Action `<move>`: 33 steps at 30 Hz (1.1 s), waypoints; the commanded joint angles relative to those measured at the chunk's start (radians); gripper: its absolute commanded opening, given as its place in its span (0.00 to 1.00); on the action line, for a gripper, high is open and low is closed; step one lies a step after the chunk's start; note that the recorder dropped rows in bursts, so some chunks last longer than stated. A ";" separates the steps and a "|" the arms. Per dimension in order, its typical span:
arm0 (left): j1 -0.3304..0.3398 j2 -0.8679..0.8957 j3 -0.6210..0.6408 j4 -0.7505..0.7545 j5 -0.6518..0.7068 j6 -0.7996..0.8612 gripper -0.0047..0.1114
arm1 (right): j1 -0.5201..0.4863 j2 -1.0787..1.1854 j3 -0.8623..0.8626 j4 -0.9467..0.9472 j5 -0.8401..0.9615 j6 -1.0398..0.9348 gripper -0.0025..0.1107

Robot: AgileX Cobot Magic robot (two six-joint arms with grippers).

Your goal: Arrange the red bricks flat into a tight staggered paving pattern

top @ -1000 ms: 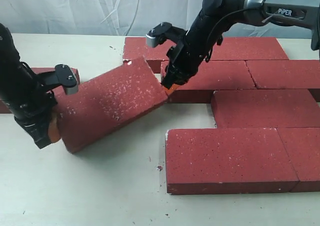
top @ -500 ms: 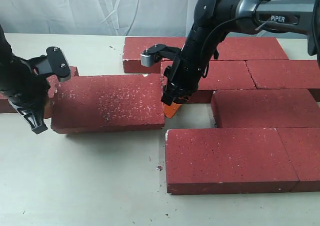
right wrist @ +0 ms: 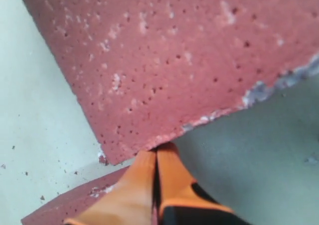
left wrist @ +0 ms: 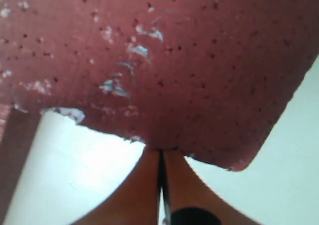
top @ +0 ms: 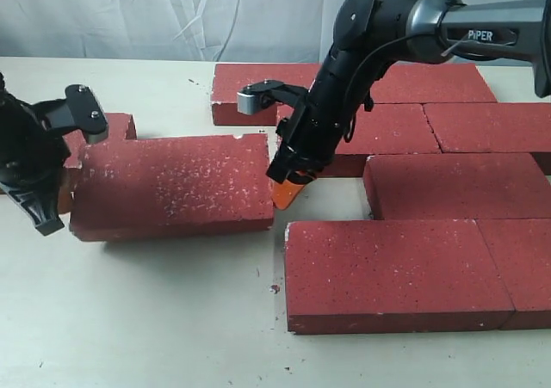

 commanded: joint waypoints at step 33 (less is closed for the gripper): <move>0.231 -0.011 0.077 -0.312 0.083 0.199 0.04 | -0.092 -0.078 0.002 -0.027 -0.016 0.053 0.01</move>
